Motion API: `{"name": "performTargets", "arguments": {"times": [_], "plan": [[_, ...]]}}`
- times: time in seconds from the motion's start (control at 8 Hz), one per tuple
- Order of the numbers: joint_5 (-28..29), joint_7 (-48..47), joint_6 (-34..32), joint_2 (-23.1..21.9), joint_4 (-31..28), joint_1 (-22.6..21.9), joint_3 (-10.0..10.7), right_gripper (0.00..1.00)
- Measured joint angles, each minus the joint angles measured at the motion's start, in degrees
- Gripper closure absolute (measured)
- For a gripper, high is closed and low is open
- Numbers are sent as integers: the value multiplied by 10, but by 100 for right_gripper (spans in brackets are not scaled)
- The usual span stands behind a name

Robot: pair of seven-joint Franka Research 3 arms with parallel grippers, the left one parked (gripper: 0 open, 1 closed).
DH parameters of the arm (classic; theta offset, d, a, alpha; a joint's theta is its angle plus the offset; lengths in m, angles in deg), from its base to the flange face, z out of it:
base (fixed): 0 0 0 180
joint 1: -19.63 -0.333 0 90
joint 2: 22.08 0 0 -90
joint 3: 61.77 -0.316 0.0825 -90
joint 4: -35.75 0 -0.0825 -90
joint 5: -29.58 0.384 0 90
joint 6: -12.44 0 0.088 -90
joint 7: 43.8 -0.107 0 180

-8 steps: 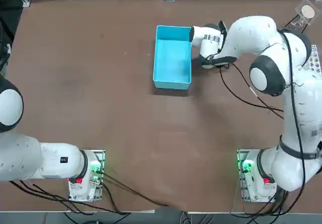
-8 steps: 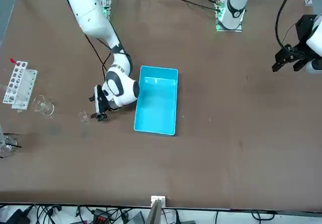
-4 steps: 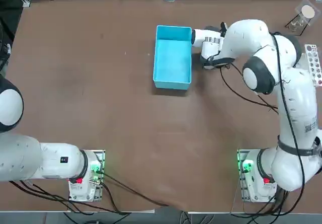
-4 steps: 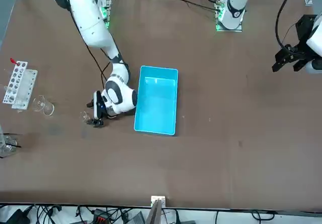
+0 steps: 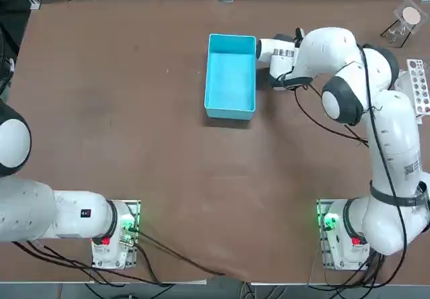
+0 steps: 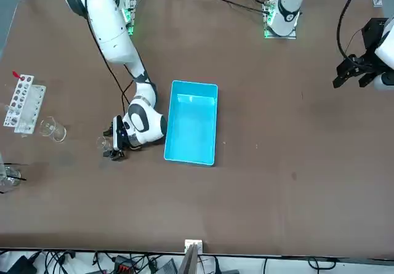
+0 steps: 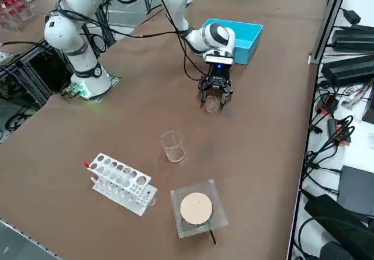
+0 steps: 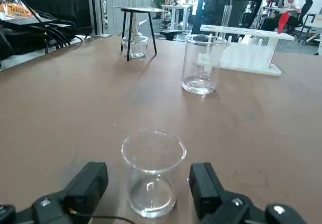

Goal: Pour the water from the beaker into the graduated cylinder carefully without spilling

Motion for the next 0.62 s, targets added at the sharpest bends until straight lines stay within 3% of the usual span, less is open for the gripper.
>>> {"name": "performTargets", "arguments": {"times": [0.5, 0.62], "plan": [[0, -1, -15, 17, 0, 2, 16, 3], [0, -3, -16, 21, 0, 2, 16, 9]]}}
